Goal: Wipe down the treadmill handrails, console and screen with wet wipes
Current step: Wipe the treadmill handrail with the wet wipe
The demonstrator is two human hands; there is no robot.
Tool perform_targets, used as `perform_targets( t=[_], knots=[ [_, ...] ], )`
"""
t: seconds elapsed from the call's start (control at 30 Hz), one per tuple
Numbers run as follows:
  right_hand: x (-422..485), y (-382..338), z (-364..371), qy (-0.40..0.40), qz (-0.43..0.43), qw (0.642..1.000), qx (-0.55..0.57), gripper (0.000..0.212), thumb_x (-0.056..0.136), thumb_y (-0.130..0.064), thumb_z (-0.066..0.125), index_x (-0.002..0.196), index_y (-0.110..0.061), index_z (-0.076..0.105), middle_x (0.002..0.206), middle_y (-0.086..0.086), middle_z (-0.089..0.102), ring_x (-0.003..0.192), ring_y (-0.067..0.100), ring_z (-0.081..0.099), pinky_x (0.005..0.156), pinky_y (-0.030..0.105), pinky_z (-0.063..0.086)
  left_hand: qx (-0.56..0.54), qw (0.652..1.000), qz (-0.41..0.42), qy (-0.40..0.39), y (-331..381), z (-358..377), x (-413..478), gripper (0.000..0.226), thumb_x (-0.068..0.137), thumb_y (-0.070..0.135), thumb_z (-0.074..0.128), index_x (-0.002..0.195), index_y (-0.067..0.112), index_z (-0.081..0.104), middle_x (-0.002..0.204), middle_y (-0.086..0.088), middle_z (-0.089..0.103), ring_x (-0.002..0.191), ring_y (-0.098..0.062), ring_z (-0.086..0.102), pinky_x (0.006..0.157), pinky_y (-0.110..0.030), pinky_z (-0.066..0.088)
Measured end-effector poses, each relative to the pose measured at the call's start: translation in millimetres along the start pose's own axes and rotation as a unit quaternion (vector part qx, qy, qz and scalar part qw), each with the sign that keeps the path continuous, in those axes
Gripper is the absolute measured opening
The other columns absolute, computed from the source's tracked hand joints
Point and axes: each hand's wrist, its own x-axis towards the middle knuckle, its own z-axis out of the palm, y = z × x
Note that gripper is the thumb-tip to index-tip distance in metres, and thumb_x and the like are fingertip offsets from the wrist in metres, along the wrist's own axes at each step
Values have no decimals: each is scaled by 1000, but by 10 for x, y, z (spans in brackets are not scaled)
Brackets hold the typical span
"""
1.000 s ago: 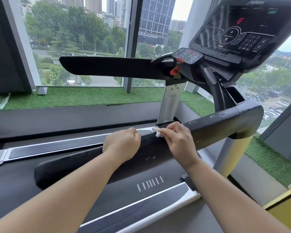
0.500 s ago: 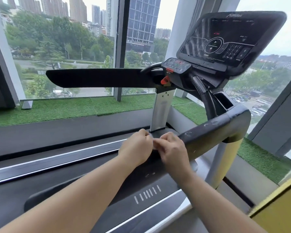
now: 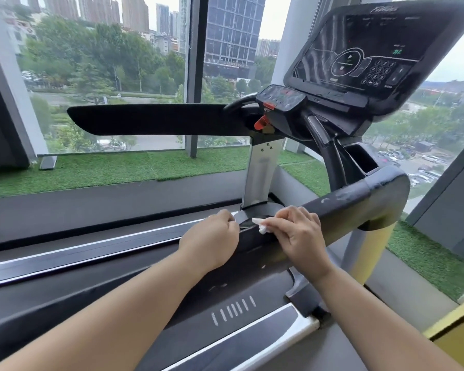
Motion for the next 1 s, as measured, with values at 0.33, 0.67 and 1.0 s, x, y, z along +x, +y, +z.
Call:
perform_targets(
  t=[0.33,0.67,1.0],
  knots=[
    [124,-176,-89,1,98,992,85,20,89,-21,64,106,-21,74,78,-8,53,72,12,55,71,27,46,82,995,-54,30,55,186,6,35,98,26,23,104,19,57,112,-3,62,102,-25,53,77,-30,36],
    [37,-139,63,-26,5,999,23,26,87,-38,49,88,-32,75,77,-8,56,76,12,48,71,27,28,84,994,-48,55,54,185,-9,34,98,27,24,98,19,57,105,-2,63,94,-23,52,72,-30,36],
    [234,174,-212,-55,129,990,17,17,89,-28,64,101,-26,75,82,-2,57,81,21,56,75,35,36,39,998,-49,2,133,137,140,29,98,18,25,95,11,53,114,-9,58,103,-29,50,83,-33,38]
  ],
)
